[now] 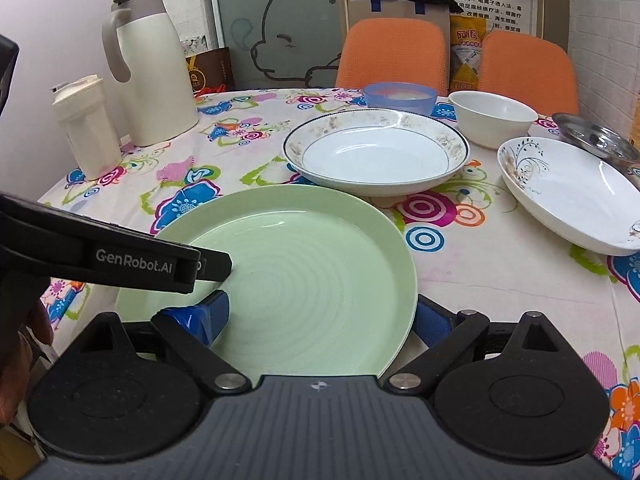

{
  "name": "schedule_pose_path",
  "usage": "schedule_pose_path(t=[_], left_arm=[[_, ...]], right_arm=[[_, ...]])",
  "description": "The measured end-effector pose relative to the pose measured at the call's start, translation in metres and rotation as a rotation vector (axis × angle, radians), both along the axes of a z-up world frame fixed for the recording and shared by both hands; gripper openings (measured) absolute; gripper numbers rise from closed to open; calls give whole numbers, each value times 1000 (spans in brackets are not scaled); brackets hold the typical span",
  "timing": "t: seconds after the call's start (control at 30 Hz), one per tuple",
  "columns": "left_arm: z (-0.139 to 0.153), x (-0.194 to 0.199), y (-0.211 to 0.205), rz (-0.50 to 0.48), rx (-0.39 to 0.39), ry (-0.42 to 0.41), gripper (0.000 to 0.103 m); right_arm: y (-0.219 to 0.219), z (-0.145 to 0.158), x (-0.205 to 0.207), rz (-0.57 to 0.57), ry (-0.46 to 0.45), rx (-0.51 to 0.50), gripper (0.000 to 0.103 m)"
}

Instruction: Organize plates and bowls

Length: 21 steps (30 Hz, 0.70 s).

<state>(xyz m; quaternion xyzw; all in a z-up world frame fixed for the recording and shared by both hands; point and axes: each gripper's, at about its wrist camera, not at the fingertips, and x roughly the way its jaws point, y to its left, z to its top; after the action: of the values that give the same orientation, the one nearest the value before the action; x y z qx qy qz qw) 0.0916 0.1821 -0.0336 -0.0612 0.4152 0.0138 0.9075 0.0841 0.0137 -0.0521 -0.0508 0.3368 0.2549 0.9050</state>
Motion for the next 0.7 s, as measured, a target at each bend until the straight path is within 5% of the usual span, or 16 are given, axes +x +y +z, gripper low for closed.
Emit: schedule_pose_path(t=[0.17, 0.3, 0.5, 0.7], left_arm=[[-3, 4, -7, -11, -9, -12, 64], [8, -1, 8, 35, -73, -55, 75], [41, 17, 29, 117, -90, -229, 76], [43, 78, 32, 77, -71, -174, 76]], right_arm=[[-1, -1, -3, 24, -10, -45, 84], [-25, 13, -1, -12, 10, 54, 83], [-42, 36, 33, -66, -33, 108, 84], [-31, 30, 94, -64, 30, 143, 84]])
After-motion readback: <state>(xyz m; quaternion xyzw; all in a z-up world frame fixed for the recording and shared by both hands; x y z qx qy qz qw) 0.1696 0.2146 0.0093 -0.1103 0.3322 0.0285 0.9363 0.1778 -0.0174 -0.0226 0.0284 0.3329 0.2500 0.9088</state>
